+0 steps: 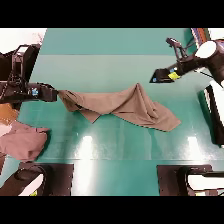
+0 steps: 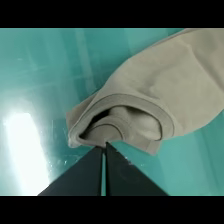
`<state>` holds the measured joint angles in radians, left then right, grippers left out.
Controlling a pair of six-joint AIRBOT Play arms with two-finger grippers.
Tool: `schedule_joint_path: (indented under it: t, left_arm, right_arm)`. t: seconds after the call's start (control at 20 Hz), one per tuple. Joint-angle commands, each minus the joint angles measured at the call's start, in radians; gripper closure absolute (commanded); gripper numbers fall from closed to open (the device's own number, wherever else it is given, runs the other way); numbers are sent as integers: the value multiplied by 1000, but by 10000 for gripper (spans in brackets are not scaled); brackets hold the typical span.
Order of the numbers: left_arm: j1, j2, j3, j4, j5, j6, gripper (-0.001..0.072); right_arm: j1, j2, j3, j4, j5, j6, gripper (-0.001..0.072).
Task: Fold the shirts.
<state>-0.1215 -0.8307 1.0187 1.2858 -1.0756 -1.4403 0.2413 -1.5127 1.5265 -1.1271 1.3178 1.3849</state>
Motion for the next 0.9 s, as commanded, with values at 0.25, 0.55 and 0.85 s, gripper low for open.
schedule_joint_path:
  t: [0.25,0.55,0.85]
  left_arm:
    - [0,0,-4,-3,2,0,684]
    - [0,0,-4,-5,5,0,684]
    - [0,0,-3,-5,11,0,684]
  right_arm:
    - [-114,115,-414,6,-49,-86,287]
    - [-22,43,-436,10,-137,-96,351]
    - [13,53,-436,-2,-223,-96,697]
